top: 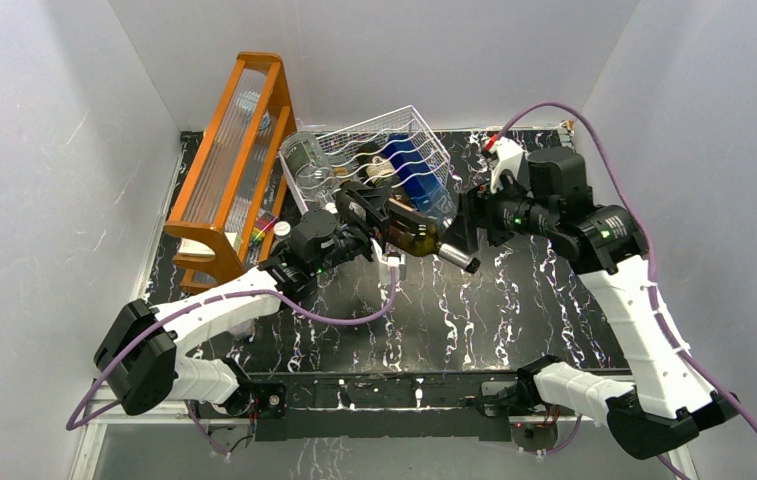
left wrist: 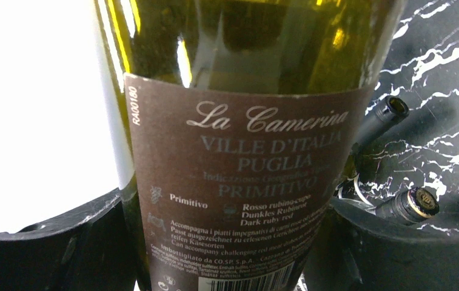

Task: Put the wine bottle on the wine rack

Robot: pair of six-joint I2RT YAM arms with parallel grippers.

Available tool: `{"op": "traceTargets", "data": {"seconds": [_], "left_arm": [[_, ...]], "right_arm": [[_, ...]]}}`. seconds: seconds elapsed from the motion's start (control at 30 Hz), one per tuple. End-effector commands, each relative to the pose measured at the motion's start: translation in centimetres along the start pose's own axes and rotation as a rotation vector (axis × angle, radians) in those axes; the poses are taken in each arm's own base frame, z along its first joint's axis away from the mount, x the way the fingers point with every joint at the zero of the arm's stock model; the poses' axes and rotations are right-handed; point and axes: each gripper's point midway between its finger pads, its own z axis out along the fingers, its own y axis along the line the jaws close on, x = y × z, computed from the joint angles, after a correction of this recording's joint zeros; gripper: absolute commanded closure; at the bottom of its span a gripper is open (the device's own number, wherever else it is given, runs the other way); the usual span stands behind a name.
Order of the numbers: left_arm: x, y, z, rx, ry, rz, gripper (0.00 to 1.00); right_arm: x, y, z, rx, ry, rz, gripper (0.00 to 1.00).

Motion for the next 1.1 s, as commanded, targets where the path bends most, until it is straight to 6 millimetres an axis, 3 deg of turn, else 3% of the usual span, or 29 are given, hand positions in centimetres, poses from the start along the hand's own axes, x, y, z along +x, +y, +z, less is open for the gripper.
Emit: {"op": "traceTargets", "data": {"seconds": [0.0, 0.13, 0.33, 0.77, 0.87, 1.07], "left_arm": [[-1.9, 6.3, 0.0, -0.130, -0.055, 0.180, 1.00], [-1.9, 7.1, 0.2, -0.139, -0.051, 0.225, 1.00], [-2.5, 7.9, 0.5, -0.128, -0.079, 0.229, 1.00], [-1.9, 7.5, 1.3, -0.073, -0.074, 0.180, 1.00], [-2.0, 7.5, 1.3, -0.058, -0.073, 0.157, 1.00], [-1.5, 7.4, 1.2, -0.042, -0.048, 0.142, 1.00]], "right_arm": [[0.8, -0.2, 1.1, 0.005, 0.040, -0.058, 0.14], [2.4, -1.7, 3.0, 0.053, 0.107, -0.057, 0.12], [3.9, -1.2, 5.0, -0.008, 0.180, -0.054, 0.15], [6.4, 0.4, 7.4, -0.108, 0.236, -0.075, 0.29], [6.4, 0.7, 7.4, -0.128, 0.232, -0.081, 0.38], [6.4, 0.7, 7.2, -0.118, 0.231, -0.089, 0.71]]}}
